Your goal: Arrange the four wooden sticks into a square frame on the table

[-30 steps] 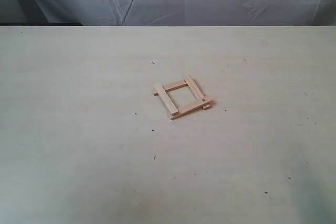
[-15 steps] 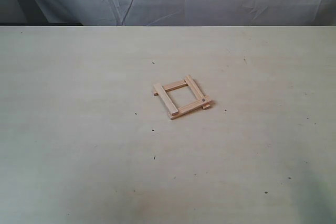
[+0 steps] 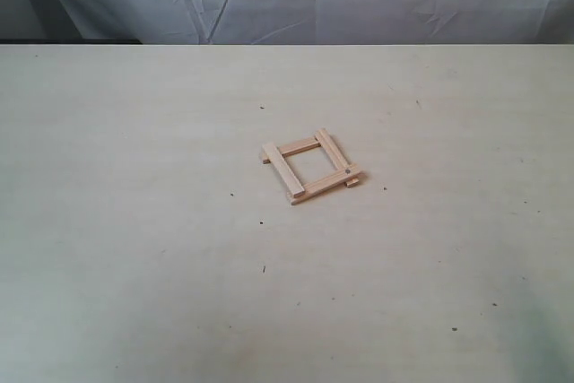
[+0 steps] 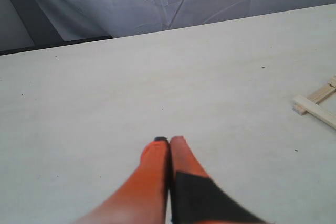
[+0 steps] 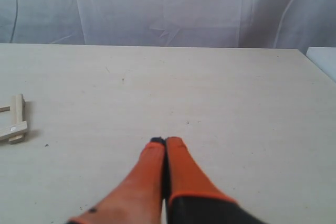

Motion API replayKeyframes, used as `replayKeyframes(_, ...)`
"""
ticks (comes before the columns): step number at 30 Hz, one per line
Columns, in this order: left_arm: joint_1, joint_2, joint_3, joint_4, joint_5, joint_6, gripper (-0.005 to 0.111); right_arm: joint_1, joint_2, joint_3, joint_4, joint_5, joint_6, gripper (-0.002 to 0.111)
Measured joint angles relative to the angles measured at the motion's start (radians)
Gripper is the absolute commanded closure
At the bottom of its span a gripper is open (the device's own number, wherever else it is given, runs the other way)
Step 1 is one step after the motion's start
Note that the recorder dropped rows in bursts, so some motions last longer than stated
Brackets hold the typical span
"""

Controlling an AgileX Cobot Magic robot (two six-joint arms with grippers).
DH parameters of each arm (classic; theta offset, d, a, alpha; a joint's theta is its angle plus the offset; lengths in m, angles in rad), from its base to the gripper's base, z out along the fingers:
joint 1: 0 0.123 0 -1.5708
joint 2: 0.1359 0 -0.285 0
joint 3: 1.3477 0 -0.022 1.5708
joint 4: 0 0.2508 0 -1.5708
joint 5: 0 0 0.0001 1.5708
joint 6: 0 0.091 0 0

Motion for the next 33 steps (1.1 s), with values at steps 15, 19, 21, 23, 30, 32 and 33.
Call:
replayKeyframes(15, 0.0, -0.299, 0.232, -0.015, -0.089, -0.009, 0.107, 0.0, 0.0, 0.0, 0.0, 0.002, 0.0, 0.108)
replayKeyframes(19, 0.0, -0.488, 0.417, -0.031, -0.139, -0.009, 0.107, 0.0, 0.0, 0.0, 0.008, 0.002, 0.0, 0.108)
replayKeyframes(21, 0.0, -0.579, 0.447, -0.041, -0.108, -0.011, 0.107, 0.0, 0.0, 0.0, 0.008, 0.002, 0.0, 0.108)
replayKeyframes(23, 0.0, -0.616, 0.452, -0.041, -0.098, -0.011, 0.107, 0.0, 0.0, 0.0, 0.014, 0.002, 0.0, 0.108)
replayKeyframes(30, 0.0, -0.621, 0.452, -0.034, -0.098, -0.011, 0.107, 0.0, 0.0, 0.0, 0.018, 0.004, 0.0, 0.108)
replayKeyframes(32, 0.0, -0.621, 0.452, -0.034, -0.098, -0.011, 0.107, 0.0, 0.0, 0.0, 0.018, 0.006, 0.0, 0.108)
replayKeyframes(33, 0.0, -0.621, 0.452, -0.034, -0.098, -0.011, 0.107, 0.0, 0.0, 0.0, 0.018, 0.006, 0.0, 0.108)
